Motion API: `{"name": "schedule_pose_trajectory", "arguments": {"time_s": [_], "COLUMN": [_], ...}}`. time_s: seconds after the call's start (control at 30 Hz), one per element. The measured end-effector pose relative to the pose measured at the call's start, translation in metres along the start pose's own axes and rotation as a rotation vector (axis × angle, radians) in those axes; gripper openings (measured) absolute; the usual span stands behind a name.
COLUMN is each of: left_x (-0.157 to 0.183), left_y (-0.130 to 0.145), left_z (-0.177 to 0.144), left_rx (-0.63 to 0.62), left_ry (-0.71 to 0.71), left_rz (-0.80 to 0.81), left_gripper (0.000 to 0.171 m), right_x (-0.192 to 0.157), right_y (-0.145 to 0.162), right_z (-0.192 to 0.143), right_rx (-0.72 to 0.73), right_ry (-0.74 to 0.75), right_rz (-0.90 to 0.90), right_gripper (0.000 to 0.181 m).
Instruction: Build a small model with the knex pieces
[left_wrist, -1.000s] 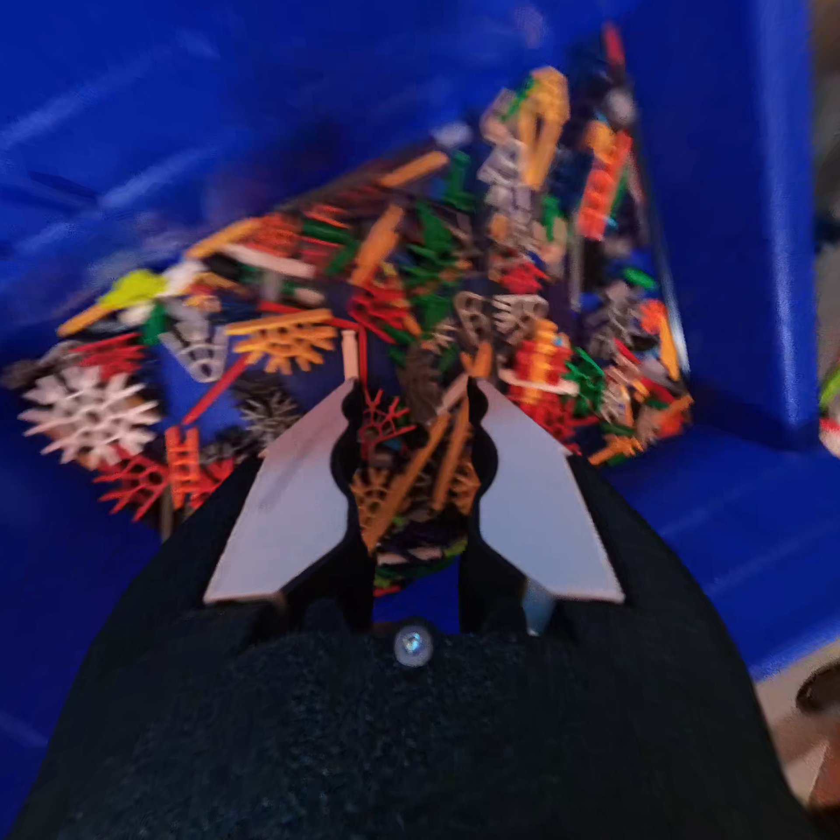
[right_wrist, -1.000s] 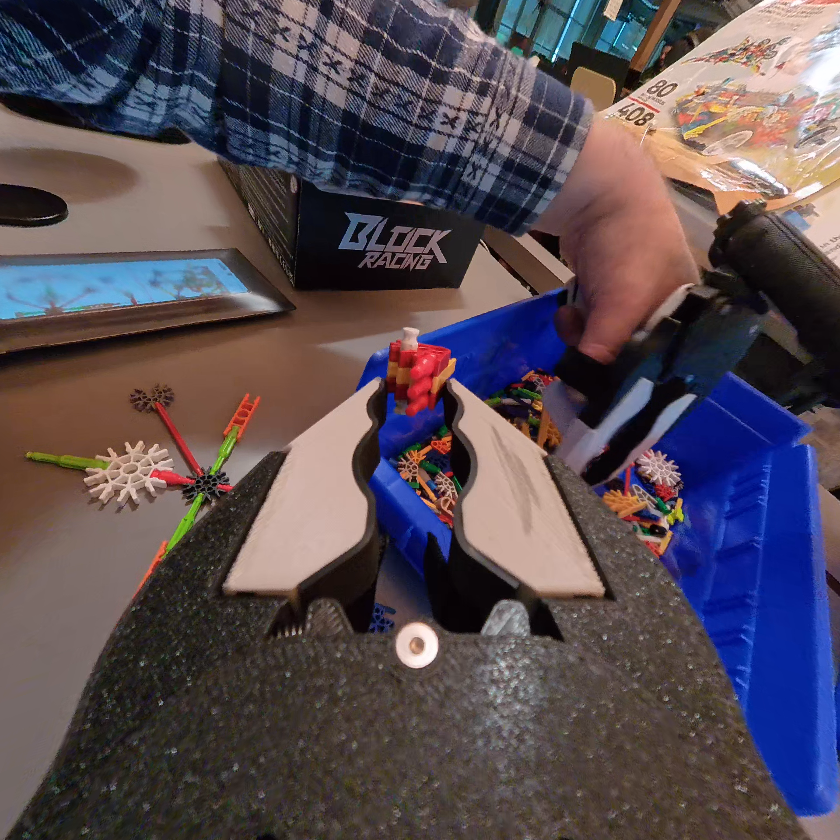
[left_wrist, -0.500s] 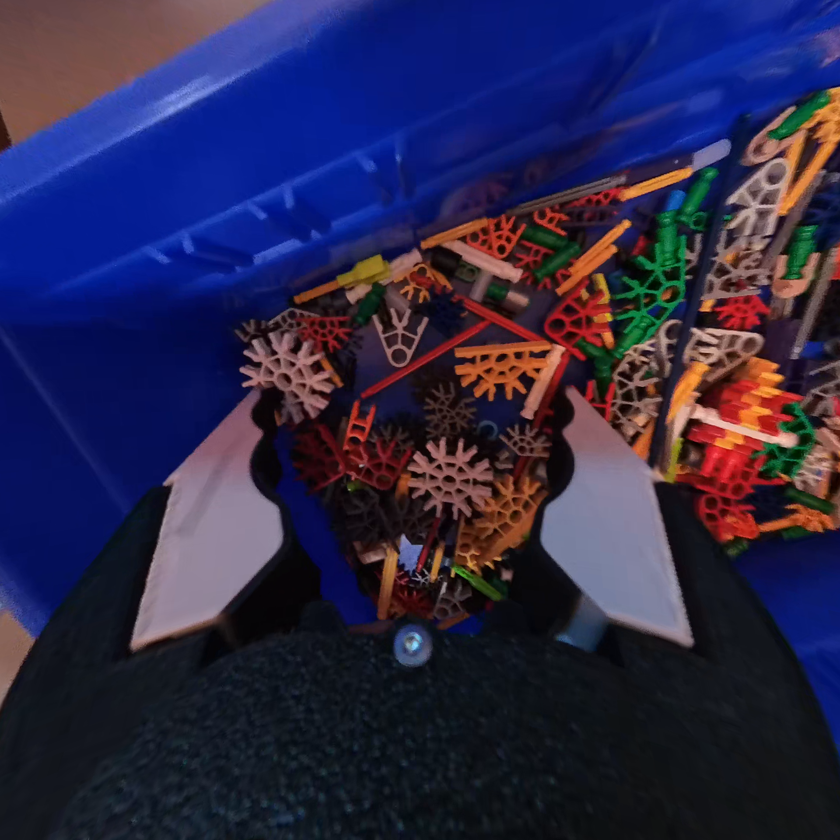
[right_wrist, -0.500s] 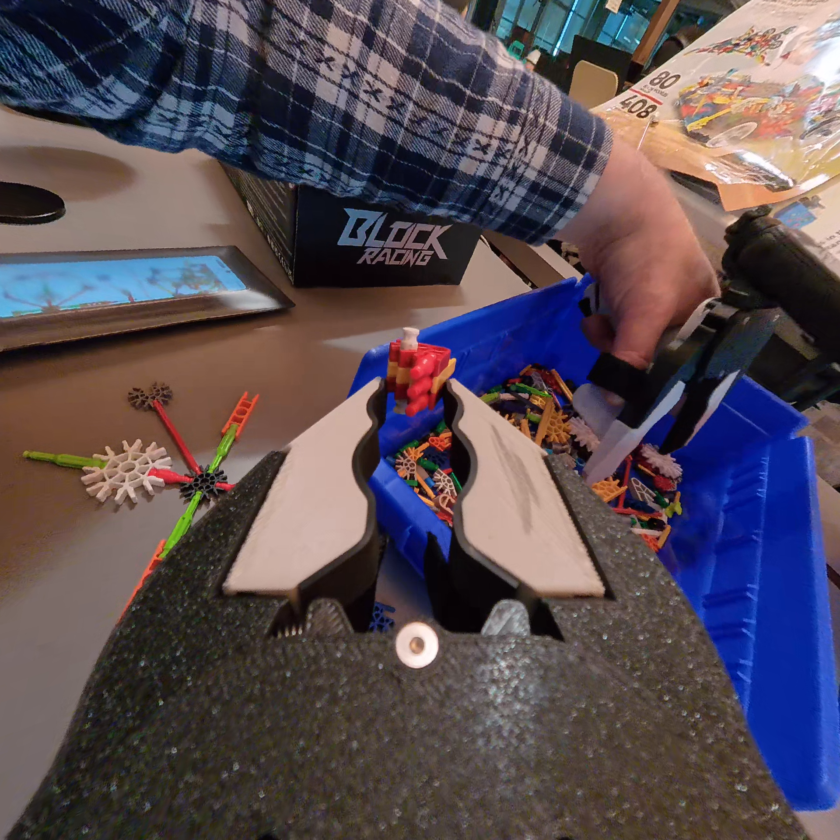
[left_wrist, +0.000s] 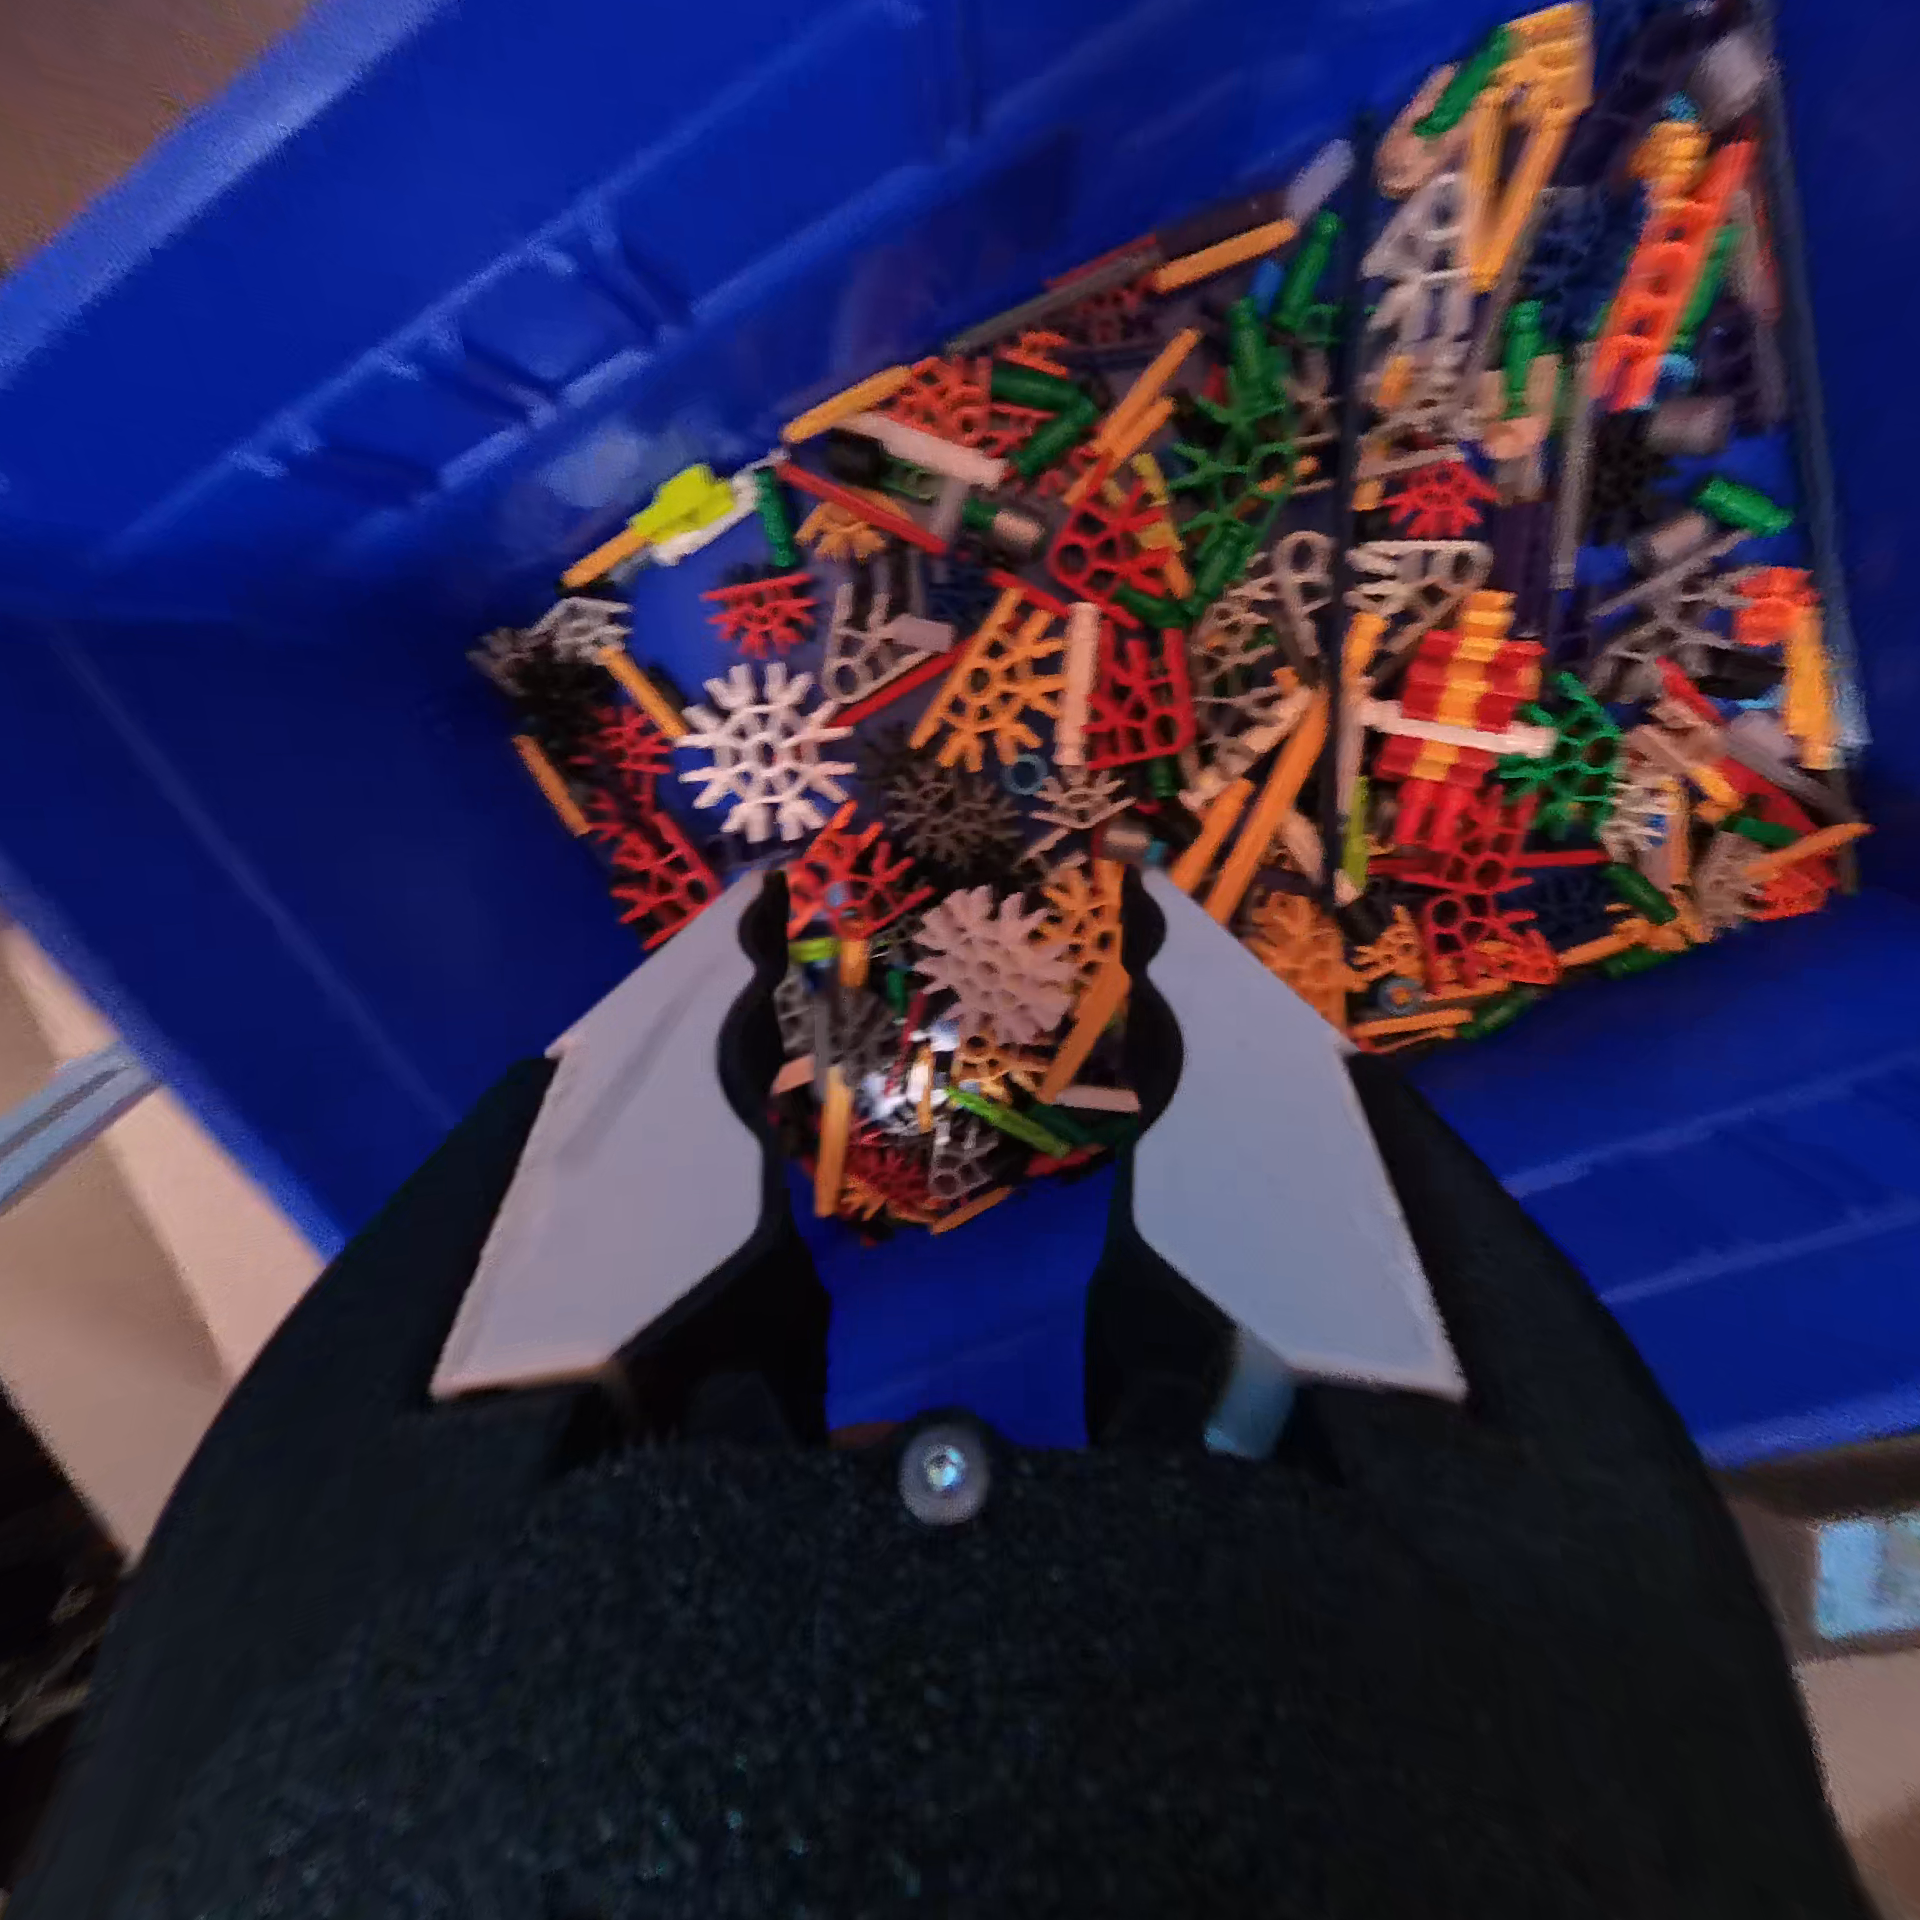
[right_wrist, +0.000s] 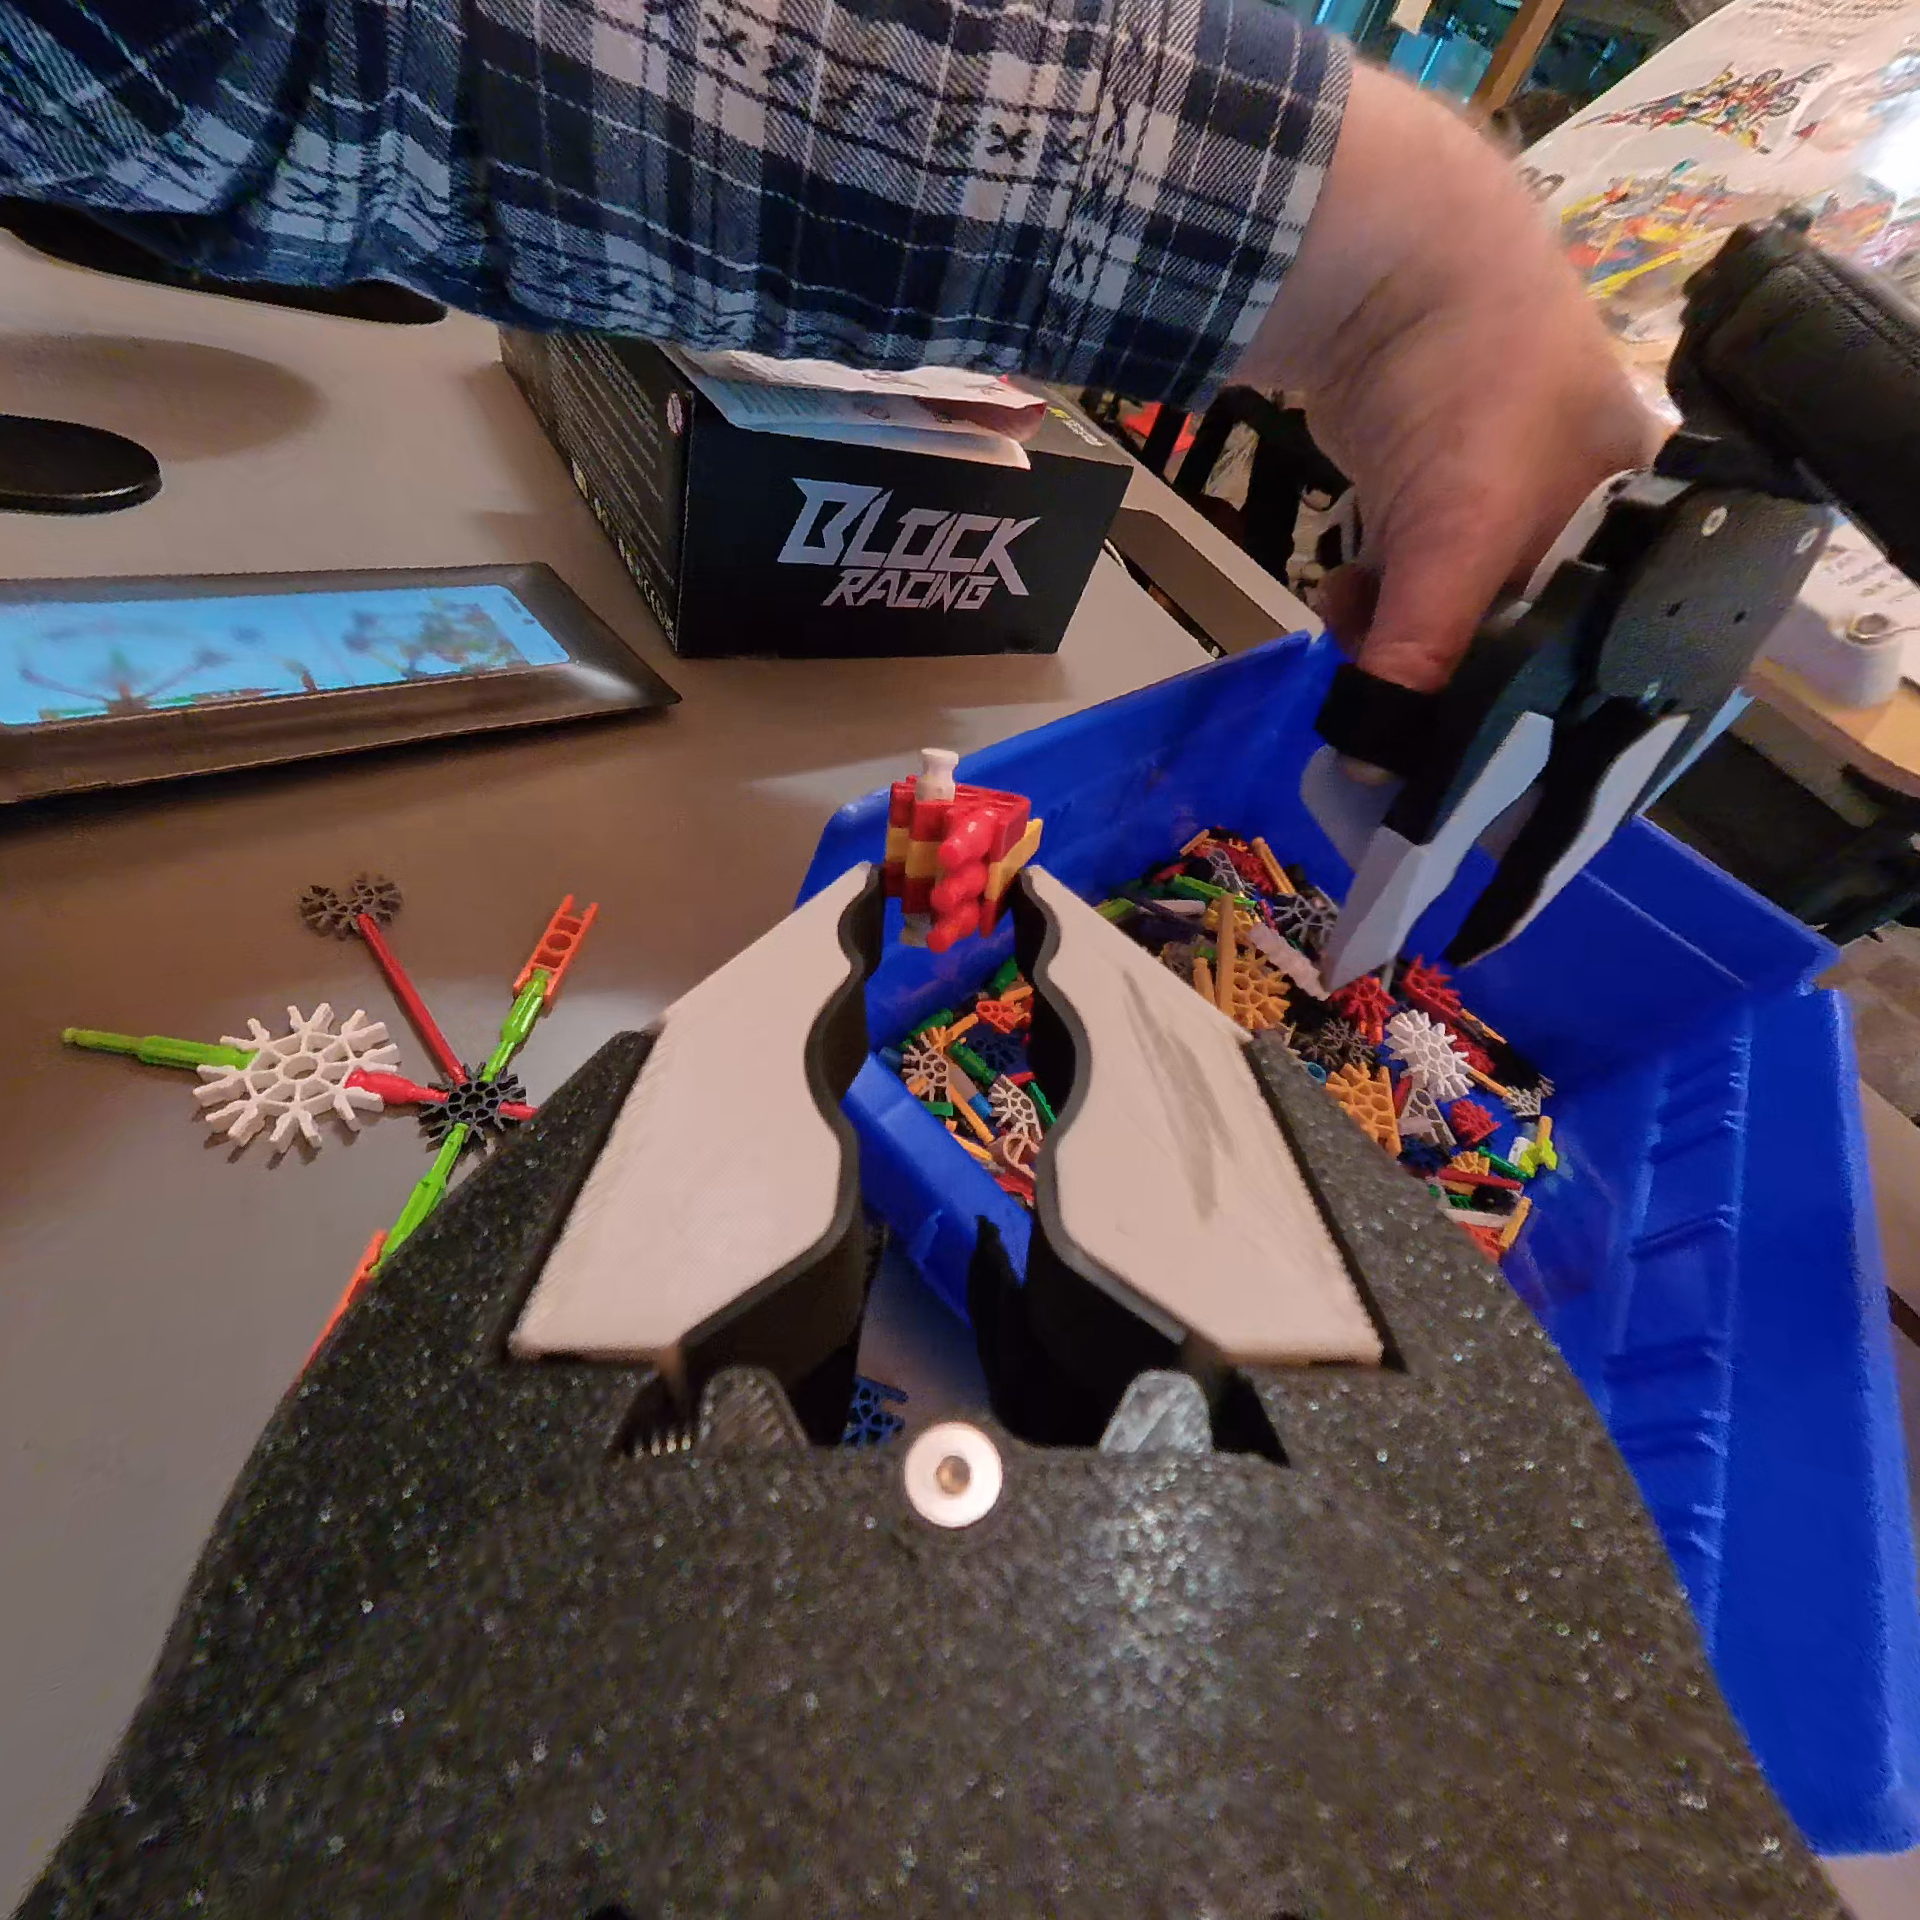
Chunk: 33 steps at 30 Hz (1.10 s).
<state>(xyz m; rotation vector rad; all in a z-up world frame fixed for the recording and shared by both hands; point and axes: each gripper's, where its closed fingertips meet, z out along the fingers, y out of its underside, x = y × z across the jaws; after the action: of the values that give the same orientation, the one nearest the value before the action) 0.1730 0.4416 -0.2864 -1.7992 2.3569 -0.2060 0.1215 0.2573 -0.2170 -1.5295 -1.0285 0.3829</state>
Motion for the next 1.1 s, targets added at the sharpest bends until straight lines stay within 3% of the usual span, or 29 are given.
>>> {"name": "schedule_pose_trajectory", "arguments": {"time_s": [0.13,0.27,0.33,0.43,0.57,0.63,0.77,0.9,1.1], "left_x": [-0.022,-0.029,-0.021,-0.007,0.036,0.033,0.008,-0.014,-0.018], "left_y": [-0.001,0.001,-0.003,-0.015,-0.032,-0.034,-0.021,0.012,0.042], "left_z": [0.004,0.024,0.033,0.037,0.034,0.027,0.004,-0.011,-0.004], "left_rx": [-0.021,-0.092,-0.091,-0.075,-0.028,-0.009,0.005,-0.113,-0.232], "left_ry": [-0.106,-0.113,-0.043,0.003,0.130,0.104,0.037,-0.055,-0.045], "left_rz": [0.020,0.026,0.025,0.058,0.201,0.198,0.102,0.053,0.009], "left_gripper": [0.062,0.059,0.049,0.052,0.030,0.033,0.040,0.050,0.061], "right_x": [0.001,0.000,0.000,0.000,-0.001,-0.002,-0.002,-0.003,-0.003], "right_y": [0.001,0.002,0.002,0.002,0.001,0.001,0.000,0.000,0.001], "right_z": [0.000,0.001,0.001,0.000,0.000,0.000,0.000,0.000,0.001], "right_rx": [-0.001,-0.003,-0.004,-0.003,-0.003,-0.002,-0.001,-0.001,-0.004], "right_ry": [0.003,-0.002,-0.003,-0.003,-0.009,-0.009,-0.010,-0.012,-0.013], "right_rz": [0.004,0.003,0.002,0.005,-0.002,-0.003,-0.004,-0.007,-0.008], "right_gripper": [0.023,0.023,0.023,0.023,0.023,0.023,0.023,0.023,0.023]}}
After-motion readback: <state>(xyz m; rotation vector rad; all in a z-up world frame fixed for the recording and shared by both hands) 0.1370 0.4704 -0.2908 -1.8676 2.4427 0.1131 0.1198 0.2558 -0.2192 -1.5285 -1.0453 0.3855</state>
